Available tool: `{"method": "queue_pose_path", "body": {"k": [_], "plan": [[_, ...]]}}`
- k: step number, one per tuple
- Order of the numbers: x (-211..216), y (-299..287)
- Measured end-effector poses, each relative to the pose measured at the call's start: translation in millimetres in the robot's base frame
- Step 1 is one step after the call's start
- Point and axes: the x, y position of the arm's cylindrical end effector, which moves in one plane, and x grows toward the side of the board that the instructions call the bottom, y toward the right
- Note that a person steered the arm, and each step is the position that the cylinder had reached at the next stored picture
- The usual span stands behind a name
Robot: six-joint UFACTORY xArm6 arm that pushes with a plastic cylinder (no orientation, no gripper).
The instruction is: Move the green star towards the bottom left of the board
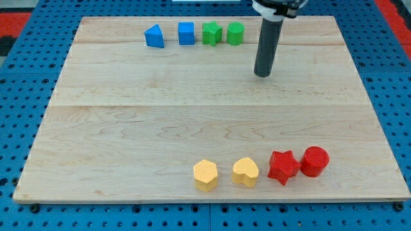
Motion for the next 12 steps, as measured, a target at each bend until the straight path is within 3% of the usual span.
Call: {"method": "queue_pose_path", "body": {"k": [3, 4, 5, 7, 9, 11, 12], "plan": [[-87.8, 17.9], [-105.4, -22.7], [-105.4, -72.5], [-118.1, -101.2], [-77.1, -188.1], [-82.4, -207.2], [-57.4, -229.7]]}}
